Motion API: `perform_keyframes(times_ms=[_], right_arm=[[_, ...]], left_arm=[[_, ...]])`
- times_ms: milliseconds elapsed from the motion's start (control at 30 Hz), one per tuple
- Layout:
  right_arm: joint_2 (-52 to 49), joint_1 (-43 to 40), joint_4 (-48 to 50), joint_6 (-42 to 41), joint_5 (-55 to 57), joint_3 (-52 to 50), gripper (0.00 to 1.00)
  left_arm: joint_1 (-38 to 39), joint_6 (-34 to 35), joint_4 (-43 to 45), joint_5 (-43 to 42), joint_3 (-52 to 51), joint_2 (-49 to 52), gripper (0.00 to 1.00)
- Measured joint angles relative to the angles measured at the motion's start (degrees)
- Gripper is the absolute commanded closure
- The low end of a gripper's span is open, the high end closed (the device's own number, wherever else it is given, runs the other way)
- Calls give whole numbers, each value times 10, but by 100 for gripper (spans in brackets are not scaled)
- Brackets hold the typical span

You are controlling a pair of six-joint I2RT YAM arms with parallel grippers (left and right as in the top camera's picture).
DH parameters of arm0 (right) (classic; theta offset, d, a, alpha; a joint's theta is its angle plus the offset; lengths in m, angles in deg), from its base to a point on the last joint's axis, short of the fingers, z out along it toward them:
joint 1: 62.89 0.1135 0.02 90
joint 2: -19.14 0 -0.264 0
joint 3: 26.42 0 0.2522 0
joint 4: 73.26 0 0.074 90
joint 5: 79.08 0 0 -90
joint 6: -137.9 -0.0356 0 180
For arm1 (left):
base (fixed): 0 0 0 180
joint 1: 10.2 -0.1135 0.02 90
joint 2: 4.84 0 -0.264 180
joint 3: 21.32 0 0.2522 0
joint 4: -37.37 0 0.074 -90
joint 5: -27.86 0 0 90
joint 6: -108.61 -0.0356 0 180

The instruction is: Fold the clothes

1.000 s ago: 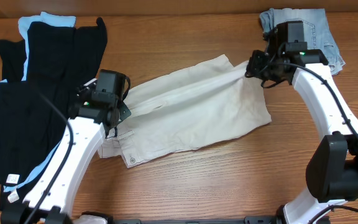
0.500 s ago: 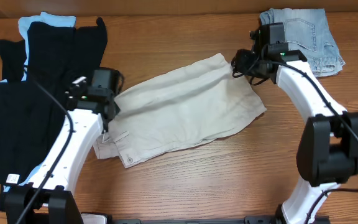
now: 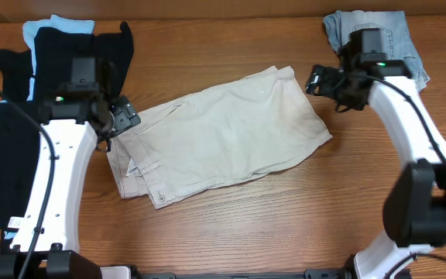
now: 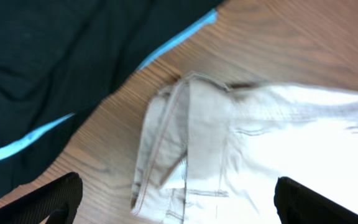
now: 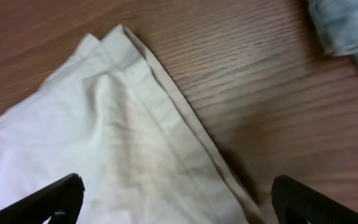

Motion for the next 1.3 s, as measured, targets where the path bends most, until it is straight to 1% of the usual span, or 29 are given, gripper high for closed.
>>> perform_keyframes(times_ms=[100, 233, 400, 533, 633, 767, 900, 1067, 1200, 1300], right_arm=[[25, -2, -26, 17, -12, 9, 0], [28, 9, -49, 40, -22, 11, 0], [28, 24, -50, 52, -26, 11, 0], [28, 35, -52, 56, -28, 11, 0], [28, 43, -55, 57, -28, 11, 0], [28, 54, -56, 59, -28, 11, 0], [28, 59, -64, 59, -28, 11, 0], [28, 59, -75, 59, -28, 11, 0], [28, 59, -80, 59, -28, 11, 0], [28, 59, -82, 59, -28, 11, 0]], left_arm=[[-5, -25, -19, -39, -8, 0, 0], [-5, -42, -11, -67, -68, 0, 0], [-9, -52, 73, -85, -179, 1, 0], [-31, -77, 137, -97, -237, 1, 0], [-65, -116, 171, -120, -254, 1, 0], [-109, -187, 222, -165, -274, 2, 0], [-125, -230, 255, -191, -307, 2, 0], [-134, -252, 270, -203, -328, 2, 0], [-145, -254, 288, -206, -336, 2, 0], [-148, -254, 317, -206, -351, 2, 0]])
